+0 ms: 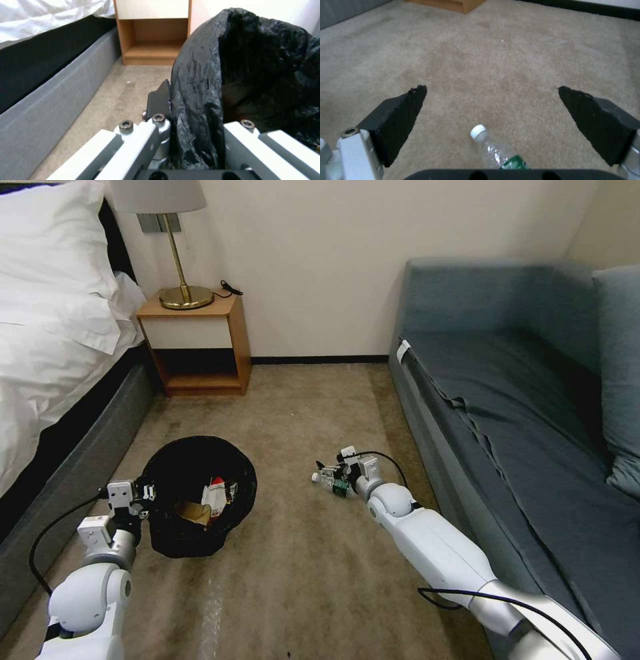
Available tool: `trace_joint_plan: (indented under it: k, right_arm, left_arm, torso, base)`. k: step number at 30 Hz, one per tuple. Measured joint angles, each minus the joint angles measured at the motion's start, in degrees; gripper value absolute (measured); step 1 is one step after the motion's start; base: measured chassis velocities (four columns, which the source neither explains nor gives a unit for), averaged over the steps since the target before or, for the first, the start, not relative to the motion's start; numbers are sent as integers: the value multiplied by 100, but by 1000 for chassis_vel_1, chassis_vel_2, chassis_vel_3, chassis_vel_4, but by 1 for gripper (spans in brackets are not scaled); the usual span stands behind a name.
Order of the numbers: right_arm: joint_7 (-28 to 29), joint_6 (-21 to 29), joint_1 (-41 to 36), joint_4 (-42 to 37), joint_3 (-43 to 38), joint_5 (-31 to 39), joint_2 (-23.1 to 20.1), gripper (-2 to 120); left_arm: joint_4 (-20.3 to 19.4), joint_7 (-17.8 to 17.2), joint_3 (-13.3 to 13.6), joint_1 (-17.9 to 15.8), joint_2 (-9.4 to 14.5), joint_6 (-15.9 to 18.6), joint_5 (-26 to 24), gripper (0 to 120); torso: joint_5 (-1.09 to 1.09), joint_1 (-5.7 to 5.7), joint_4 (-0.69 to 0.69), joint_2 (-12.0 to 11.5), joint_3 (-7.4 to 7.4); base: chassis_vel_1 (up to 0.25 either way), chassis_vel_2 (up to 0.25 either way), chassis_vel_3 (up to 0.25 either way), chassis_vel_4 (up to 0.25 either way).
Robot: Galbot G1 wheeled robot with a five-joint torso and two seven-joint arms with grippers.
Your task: Pick up the trash bin, then pick up the garbage on the floor and place it into the trash bin.
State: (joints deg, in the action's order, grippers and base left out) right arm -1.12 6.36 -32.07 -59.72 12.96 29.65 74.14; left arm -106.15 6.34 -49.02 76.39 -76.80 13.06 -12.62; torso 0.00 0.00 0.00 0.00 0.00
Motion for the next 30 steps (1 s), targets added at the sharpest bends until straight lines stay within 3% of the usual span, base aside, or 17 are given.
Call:
trace_joint_plan:
  k: [30]
  right_arm:
    - [-302,-161,-211,148,249,-301,23,100]
  left_arm:
    - [15,-1,-91,13,36,0,-63,5]
  torso:
    - [0,0,0,0,0]
  base:
    - [-113,114,116,-116]
